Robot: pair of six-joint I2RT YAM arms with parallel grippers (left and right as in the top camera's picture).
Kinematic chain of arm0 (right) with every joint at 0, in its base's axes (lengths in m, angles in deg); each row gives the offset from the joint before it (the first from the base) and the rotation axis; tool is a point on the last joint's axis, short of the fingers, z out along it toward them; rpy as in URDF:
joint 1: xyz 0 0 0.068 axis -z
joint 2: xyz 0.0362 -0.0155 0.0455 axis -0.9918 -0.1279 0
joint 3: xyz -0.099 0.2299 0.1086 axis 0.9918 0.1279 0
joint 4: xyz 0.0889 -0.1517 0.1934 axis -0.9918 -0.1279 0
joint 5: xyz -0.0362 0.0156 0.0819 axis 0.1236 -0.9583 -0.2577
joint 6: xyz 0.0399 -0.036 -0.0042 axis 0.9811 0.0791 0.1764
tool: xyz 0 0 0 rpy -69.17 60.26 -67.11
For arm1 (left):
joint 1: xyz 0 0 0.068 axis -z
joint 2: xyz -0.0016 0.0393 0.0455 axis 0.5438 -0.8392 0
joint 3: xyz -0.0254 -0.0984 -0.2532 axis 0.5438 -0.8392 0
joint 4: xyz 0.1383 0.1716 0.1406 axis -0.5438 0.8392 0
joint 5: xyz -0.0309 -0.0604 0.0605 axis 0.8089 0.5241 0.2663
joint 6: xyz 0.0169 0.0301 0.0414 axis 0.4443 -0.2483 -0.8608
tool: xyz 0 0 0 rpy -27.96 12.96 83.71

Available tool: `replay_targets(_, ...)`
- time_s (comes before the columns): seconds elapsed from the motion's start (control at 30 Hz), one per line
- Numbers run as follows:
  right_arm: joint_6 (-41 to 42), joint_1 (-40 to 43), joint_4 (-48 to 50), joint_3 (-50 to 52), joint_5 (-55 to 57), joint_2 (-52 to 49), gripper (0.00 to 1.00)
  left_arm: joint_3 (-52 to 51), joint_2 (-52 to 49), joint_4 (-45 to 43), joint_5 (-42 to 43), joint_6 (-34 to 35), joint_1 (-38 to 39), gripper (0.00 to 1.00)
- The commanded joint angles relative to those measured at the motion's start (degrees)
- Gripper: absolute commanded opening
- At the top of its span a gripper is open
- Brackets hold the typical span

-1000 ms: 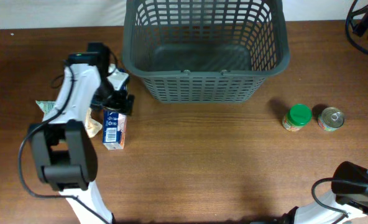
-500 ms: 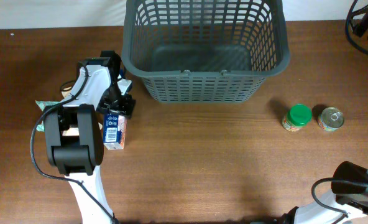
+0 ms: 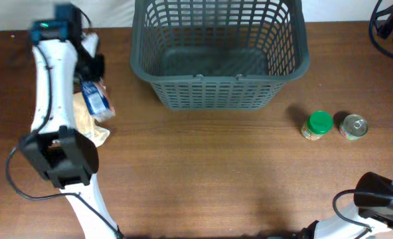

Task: Pack container
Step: 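Lift the blue box and carry it over the basket, then lower the blue box into the basket, release, withdraw left gripper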

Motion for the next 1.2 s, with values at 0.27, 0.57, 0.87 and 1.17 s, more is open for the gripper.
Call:
replay_targets(0.27, 0.0, 0.3, 0.1, -0.2, 0.3, -0.2, 0.99, 34.0, 7.9, -3.6, 5.2, -45.4, 16.6, 0.02)
replay_targets(0.57, 0.0, 0.3, 0.2, -0.2, 0.3, -0.2, 0.99, 28.1, 6.0, -14.1, 18.9, -74.3, 28.6, 0.02)
replay_targets(0.87, 0.0, 0.3, 0.2, -0.2, 0.3, -0.2, 0.99, 21.5, -7.5, -24.2, 23.1, -73.1, 28.6, 0.02)
replay_targets(1.17, 0.0, 0.3, 0.2, -0.2, 0.3, -0.2, 0.99, 21.5, -17.8, -28.3, 13.8, -62.7, 28.6, 0.02)
